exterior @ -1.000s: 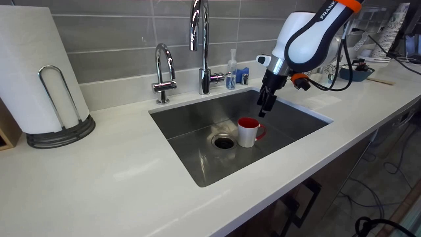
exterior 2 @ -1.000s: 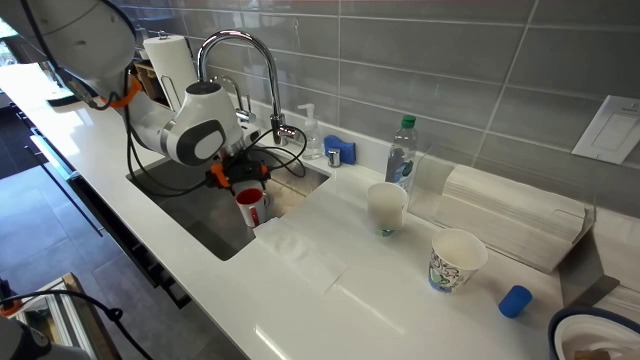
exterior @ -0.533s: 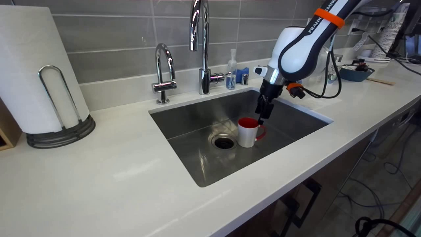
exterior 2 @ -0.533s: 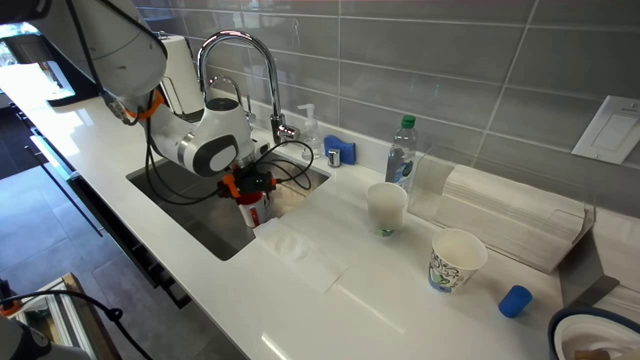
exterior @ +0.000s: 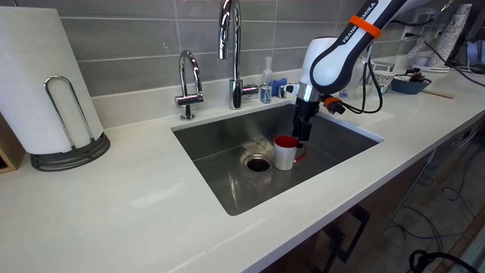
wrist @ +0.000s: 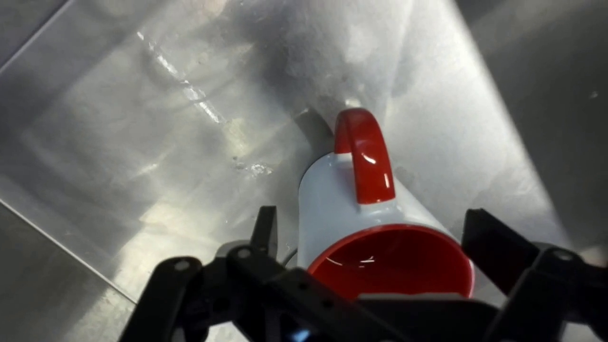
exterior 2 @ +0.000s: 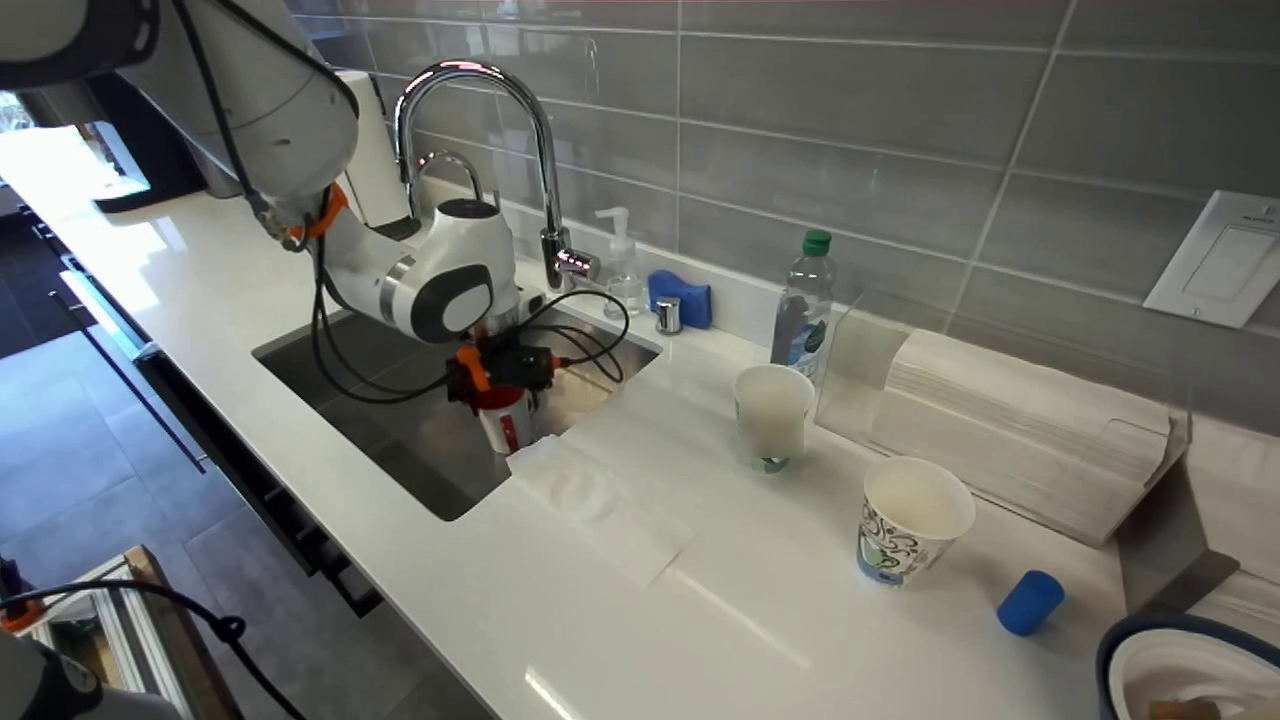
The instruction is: Move the faucet head on the right to the left , remove the mug from the sink and then put it on the counter
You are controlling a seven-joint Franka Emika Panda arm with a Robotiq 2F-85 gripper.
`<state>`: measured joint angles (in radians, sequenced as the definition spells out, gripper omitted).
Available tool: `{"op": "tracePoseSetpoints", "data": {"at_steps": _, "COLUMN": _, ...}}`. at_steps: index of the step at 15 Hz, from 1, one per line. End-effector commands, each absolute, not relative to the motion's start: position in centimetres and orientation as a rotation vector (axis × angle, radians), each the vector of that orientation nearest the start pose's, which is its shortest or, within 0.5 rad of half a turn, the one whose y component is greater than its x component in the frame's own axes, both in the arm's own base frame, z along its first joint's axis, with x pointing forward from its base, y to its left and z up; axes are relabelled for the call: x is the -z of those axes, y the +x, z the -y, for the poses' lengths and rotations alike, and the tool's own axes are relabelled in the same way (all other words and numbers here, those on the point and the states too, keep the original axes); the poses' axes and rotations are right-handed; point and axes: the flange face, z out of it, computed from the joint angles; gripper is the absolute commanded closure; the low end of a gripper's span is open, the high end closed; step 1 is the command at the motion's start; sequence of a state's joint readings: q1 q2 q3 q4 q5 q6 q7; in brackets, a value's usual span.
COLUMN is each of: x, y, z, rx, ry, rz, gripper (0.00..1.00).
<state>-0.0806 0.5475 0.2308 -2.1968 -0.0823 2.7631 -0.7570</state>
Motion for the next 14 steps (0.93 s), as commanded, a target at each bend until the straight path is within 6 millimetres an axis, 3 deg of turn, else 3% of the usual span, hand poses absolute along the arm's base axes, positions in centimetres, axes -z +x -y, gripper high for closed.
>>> {"op": "tracePoseSetpoints", "data": {"at_steps": 1, "x": -13.7, "y": 55.0, "z": -9.1, "rx": 0.026, "ry": -2.736, "rz": 1.425, "gripper": 0.0}}
{"op": "tracePoseSetpoints", "data": {"at_steps": 13, "x": -12.0, "y": 54.6, "z": -9.1, "rx": -0.102, "ry": -2.774, "rz": 1.429, "gripper": 0.01}}
{"op": "tracePoseSetpoints", "data": {"at_steps": 14, "x": -11.8, "y": 54.8, "z": -9.2, "rx": -0.115, "ry": -2.783, "rz": 1.422, "gripper": 0.06}}
